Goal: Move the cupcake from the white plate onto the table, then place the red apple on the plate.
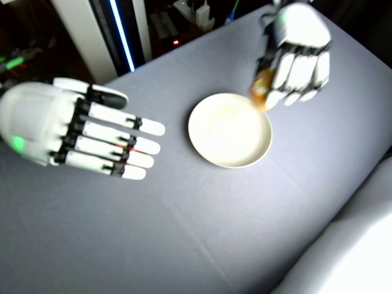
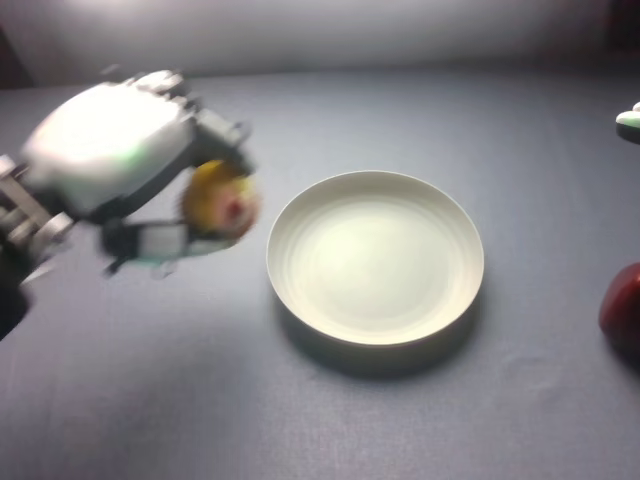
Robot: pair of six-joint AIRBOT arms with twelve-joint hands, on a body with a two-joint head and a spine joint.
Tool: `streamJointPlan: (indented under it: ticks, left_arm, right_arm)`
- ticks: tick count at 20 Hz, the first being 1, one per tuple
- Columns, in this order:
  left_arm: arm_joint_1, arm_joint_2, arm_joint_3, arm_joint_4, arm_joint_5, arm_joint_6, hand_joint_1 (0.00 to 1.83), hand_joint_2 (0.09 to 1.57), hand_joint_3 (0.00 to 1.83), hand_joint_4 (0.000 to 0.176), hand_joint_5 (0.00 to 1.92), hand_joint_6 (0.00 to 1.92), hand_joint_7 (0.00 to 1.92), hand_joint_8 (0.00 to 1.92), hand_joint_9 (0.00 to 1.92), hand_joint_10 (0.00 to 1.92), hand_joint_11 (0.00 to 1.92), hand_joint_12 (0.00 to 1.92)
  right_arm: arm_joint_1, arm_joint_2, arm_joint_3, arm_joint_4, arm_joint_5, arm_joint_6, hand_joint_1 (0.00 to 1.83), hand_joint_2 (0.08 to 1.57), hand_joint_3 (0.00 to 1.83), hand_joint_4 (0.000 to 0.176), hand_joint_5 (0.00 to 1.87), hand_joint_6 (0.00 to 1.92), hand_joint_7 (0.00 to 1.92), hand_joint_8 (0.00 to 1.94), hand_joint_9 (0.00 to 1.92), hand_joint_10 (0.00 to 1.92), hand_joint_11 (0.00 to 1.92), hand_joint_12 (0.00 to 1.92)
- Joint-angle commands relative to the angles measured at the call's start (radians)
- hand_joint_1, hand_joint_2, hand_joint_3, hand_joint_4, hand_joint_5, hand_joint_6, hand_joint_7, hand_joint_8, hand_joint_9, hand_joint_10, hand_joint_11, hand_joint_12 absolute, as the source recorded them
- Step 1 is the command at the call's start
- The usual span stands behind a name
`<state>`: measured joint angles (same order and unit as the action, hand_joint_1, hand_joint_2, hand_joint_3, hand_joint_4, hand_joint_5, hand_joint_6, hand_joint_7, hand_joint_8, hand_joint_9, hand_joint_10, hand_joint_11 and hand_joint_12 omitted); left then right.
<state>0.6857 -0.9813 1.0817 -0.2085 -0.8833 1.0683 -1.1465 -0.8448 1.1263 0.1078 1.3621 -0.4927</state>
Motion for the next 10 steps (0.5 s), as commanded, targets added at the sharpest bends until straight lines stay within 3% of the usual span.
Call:
streamJointPlan:
  ticks: [1,2,3,4,5,8,9,10]
  left_arm:
    - [0.03,0.019,-0.012,-0.044,-0.156,0.025,1.23,1.1,0.0,0.006,1.08,0.78,0.94,1.09,0.89,0.52,0.53,1.26]
    - [0.061,0.021,-0.012,-0.088,-0.164,0.026,1.25,1.1,0.0,0.0,1.17,0.58,0.89,1.21,0.89,0.49,0.46,1.32]
    - [0.089,0.013,-0.005,-0.125,-0.158,0.028,1.25,1.12,0.0,0.0,1.14,0.61,0.84,1.29,0.79,0.64,0.37,1.44]
    - [0.1,0.002,0.005,-0.147,-0.145,0.028,1.25,1.11,0.0,0.0,1.14,0.6,0.88,1.26,0.8,0.7,0.44,1.45]
    - [0.108,-0.021,0.024,-0.171,-0.117,0.029,1.24,1.13,0.0,0.0,1.12,0.71,0.8,1.29,0.73,0.69,0.29,1.46]
    - [0.127,-0.064,0.06,-0.216,-0.077,0.03,1.24,1.12,0.0,0.0,1.11,0.7,0.85,1.25,0.79,0.71,0.39,1.45]
    - [0.132,-0.064,0.058,-0.221,-0.079,0.031,1.19,1.07,0.01,0.0,1.09,0.77,0.81,0.6,0.72,0.52,0.33,1.28]
    - [0.136,-0.063,0.055,-0.224,-0.08,0.034,1.18,1.0,0.0,0.0,0.93,0.28,0.83,0.26,0.72,0.37,0.32,1.17]
  right_arm:
    - [0.0,0.015,0.001,0.02,0.112,0.009,0.7,1.14,0.0,0.024,0.32,0.0,0.3,0.0,0.27,0.0,0.14,0.51]
    - [0.0,0.018,0.001,0.017,0.104,0.009,0.72,1.13,0.0,0.045,0.33,0.0,0.3,0.0,0.28,0.0,0.14,0.51]
    - [0.0,0.018,0.001,0.017,0.099,0.009,0.73,1.13,0.0,0.047,0.33,0.0,0.33,0.01,0.28,0.0,0.14,0.52]
    - [0.0,0.018,0.002,0.017,0.098,0.009,0.73,1.13,0.0,0.05,0.33,0.0,0.34,0.01,0.29,0.0,0.15,0.53]
    - [0.0,0.018,0.002,0.014,0.093,0.009,0.75,1.12,0.0,0.058,0.34,0.0,0.33,0.01,0.28,0.0,0.15,0.53]
    - [0.001,0.019,0.012,-0.005,0.063,0.017,0.78,1.12,0.0,0.059,0.33,0.0,0.34,0.01,0.29,0.01,0.16,0.54]
    - [0.002,0.022,0.016,-0.012,0.049,0.021,0.8,1.11,0.0,0.04,0.35,0.01,0.35,0.01,0.32,0.01,0.17,0.55]
    - [0.004,0.027,0.017,-0.019,0.034,0.024,0.77,1.11,0.0,0.035,0.35,0.0,0.35,0.01,0.33,0.01,0.16,0.55]
